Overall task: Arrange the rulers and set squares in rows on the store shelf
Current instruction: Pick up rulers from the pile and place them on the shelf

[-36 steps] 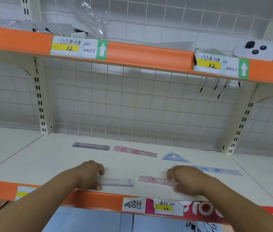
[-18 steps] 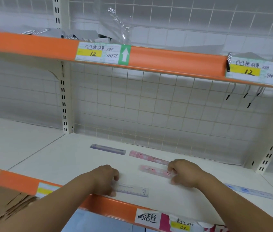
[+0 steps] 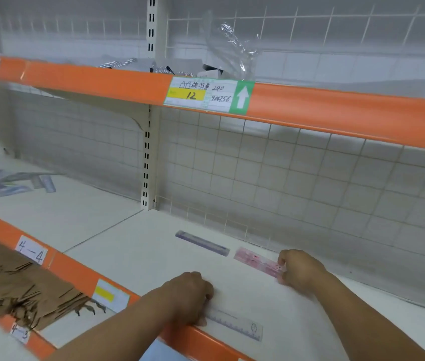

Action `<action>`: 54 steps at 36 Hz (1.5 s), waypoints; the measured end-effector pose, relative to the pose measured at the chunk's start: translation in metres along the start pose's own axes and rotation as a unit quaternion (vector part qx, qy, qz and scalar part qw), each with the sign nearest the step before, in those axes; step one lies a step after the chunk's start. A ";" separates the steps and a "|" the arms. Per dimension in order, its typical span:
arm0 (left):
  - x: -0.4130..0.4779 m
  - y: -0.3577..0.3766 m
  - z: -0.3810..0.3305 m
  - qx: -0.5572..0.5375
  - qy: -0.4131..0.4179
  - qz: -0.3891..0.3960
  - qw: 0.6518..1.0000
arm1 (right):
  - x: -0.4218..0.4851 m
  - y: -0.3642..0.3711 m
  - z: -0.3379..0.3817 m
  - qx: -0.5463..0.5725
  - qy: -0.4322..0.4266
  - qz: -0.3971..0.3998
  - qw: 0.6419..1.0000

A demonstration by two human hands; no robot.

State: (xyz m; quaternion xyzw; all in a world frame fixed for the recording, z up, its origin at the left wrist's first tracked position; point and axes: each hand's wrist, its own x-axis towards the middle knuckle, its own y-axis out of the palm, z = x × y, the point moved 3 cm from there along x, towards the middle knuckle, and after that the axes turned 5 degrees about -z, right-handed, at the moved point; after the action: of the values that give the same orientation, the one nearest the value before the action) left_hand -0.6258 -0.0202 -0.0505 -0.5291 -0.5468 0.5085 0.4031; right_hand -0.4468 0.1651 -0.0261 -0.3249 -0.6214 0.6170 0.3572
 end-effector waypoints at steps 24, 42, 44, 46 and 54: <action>-0.004 -0.002 -0.001 0.002 0.000 0.005 1.000 | 0.027 0.035 -0.009 0.040 -0.058 0.034 0.997; -0.002 0.001 -0.002 0.016 0.002 -0.004 1.000 | -0.064 0.012 0.060 0.103 -0.141 0.072 0.982; -0.002 0.001 -0.002 0.018 0.001 -0.005 1.000 | -0.074 0.017 0.062 0.093 -0.143 0.092 0.981; -0.002 0.001 -0.002 0.020 0.004 -0.008 1.000 | -0.082 0.020 0.062 0.086 -0.143 0.097 0.981; -0.004 0.002 0.001 0.000 0.002 -0.016 1.000 | -0.095 0.025 0.069 0.085 -0.099 0.073 0.989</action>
State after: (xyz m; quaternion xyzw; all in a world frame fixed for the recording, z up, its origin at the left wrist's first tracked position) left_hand -0.6261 -0.0245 -0.0525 -0.5215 -0.5542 0.5011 0.4121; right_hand -0.4555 0.0484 -0.0545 -0.2752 -0.5736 0.7210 0.2746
